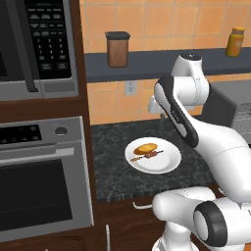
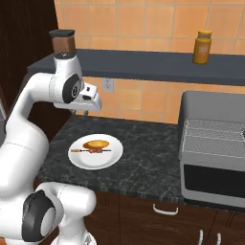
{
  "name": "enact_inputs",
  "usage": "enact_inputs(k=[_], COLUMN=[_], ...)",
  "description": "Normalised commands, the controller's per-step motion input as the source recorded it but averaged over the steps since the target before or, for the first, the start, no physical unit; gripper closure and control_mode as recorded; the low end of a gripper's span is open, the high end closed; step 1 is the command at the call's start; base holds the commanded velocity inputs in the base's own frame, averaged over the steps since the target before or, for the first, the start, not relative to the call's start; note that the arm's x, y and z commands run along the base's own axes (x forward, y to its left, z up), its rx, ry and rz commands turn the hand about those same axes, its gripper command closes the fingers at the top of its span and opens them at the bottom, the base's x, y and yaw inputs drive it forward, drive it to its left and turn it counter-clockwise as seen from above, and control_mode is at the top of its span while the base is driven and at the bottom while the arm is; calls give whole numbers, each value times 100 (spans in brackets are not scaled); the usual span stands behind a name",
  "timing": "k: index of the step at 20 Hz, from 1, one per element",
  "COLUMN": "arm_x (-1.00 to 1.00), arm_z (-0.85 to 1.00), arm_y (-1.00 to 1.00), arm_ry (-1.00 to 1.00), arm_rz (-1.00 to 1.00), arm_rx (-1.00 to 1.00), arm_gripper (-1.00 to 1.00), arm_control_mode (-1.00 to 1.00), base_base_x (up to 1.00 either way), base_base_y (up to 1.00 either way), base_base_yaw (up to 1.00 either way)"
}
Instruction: Pick up the kebab skewer and baguette bread, and place them inside the toaster oven. Close the toaster oven door and start by setting the timer.
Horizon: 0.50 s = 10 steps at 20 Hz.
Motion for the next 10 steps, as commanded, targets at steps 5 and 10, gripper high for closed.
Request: enact_inputs(k=[5,10], arm_x=[0,0], arm_z=[0,0], arm_y=[0,0], arm_ry=[0,0], arm_rz=[0,0], arm_rx=[0,0], arm_gripper=[-100,-100], arm_control_mode=[100,100], base_base_x=[0,0], base_base_y=[0,-12], base_base_yaw=[0,0])
